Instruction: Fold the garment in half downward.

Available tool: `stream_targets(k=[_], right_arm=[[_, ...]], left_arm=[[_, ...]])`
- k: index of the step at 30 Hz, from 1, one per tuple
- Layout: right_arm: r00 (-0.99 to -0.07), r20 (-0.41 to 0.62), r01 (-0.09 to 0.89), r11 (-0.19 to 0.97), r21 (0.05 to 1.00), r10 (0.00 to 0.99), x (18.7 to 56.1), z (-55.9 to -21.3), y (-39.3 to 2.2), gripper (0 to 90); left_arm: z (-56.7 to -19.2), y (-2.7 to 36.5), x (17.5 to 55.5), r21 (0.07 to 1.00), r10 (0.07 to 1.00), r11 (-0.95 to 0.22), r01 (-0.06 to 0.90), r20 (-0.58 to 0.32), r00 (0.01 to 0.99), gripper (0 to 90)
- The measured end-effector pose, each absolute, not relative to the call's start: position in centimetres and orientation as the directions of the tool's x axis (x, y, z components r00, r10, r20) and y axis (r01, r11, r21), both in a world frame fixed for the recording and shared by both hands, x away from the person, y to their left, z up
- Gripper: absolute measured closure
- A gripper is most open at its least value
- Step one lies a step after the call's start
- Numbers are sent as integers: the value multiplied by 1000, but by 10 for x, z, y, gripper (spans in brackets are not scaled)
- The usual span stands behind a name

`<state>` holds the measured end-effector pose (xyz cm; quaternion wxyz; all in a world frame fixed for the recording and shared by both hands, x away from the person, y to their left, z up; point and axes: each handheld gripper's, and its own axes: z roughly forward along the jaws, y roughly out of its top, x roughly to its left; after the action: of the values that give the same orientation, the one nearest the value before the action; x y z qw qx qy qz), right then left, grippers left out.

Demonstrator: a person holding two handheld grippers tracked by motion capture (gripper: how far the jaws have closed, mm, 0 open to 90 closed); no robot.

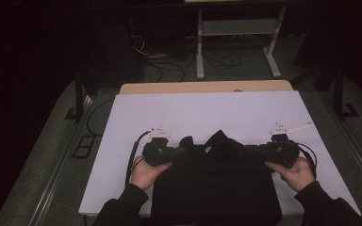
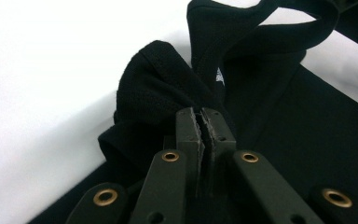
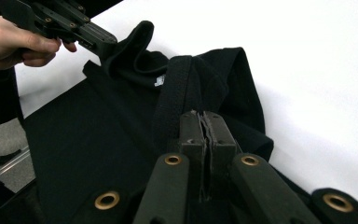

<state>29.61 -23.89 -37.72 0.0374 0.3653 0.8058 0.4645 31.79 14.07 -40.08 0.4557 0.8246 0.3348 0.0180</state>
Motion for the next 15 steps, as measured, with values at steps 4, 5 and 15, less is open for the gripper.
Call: stream_targets(k=[4, 5, 15], right_arm=[[-731, 289, 562, 304, 770, 618, 291, -380, -239, 864], [-731, 292, 564, 304, 768, 617, 291, -380, -239, 863], [-730, 304, 580, 318, 750, 612, 280, -387, -242, 863]], left_arm=[[-402, 141, 313, 762, 558, -372, 530, -272, 784, 856], [-402, 141, 312, 761, 557, -372, 532, -276, 783, 856], [-404, 142, 301, 757, 538, -384, 529, -282, 794, 856]])
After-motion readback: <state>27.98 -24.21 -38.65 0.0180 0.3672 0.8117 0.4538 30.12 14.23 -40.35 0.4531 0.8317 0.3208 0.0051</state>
